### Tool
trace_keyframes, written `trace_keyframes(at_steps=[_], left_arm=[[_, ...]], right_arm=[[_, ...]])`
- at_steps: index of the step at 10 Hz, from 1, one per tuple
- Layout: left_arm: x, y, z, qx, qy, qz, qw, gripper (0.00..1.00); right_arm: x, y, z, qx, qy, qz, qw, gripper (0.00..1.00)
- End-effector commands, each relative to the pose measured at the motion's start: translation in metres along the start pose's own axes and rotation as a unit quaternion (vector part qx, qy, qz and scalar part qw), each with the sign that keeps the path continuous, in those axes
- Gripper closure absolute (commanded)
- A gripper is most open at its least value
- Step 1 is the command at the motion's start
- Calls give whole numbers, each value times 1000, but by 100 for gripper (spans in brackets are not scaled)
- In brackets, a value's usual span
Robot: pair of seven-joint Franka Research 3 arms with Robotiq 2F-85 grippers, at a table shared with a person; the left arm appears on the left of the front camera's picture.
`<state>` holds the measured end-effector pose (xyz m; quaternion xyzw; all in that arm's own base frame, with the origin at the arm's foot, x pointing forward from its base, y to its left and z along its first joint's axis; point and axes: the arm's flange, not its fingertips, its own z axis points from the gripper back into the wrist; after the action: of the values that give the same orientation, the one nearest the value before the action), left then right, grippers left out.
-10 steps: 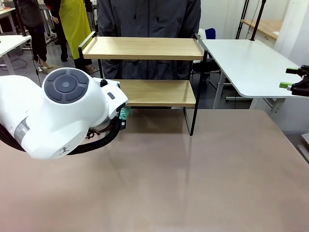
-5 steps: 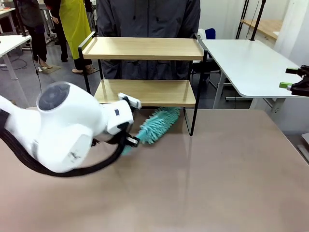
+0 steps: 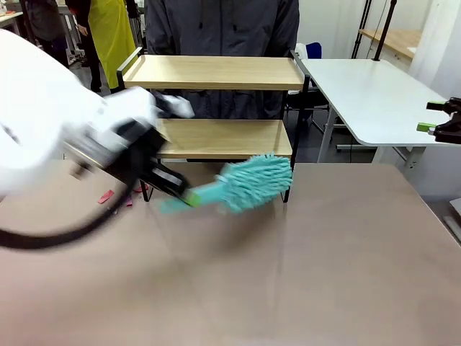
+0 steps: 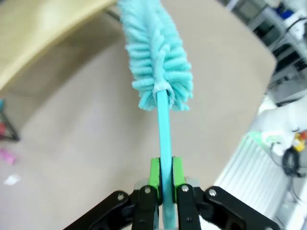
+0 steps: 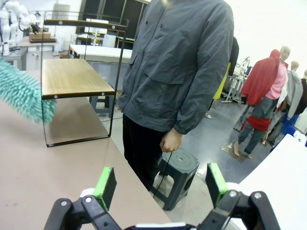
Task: Clean the shelf.
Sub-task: Clean the specific section of the Shelf indicated by the human with the Duster.
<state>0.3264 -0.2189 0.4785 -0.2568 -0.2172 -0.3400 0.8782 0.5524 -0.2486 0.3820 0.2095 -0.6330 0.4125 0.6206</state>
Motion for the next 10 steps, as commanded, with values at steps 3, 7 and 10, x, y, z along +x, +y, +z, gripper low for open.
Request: trace_keyframes(at_steps=[3, 7, 10], left_arm=[[-36, 60, 57, 0, 85, -27, 996, 87], [10, 42, 141, -14, 228, -131, 965, 87], [40, 18, 159, 3, 348, -193, 917, 87]], right_arm=[[7, -1, -1, 1, 9, -6, 1000, 0], [7, -1, -1, 1, 9, -6, 1000, 0], [7, -1, -1, 1, 9, -6, 1000, 0]])
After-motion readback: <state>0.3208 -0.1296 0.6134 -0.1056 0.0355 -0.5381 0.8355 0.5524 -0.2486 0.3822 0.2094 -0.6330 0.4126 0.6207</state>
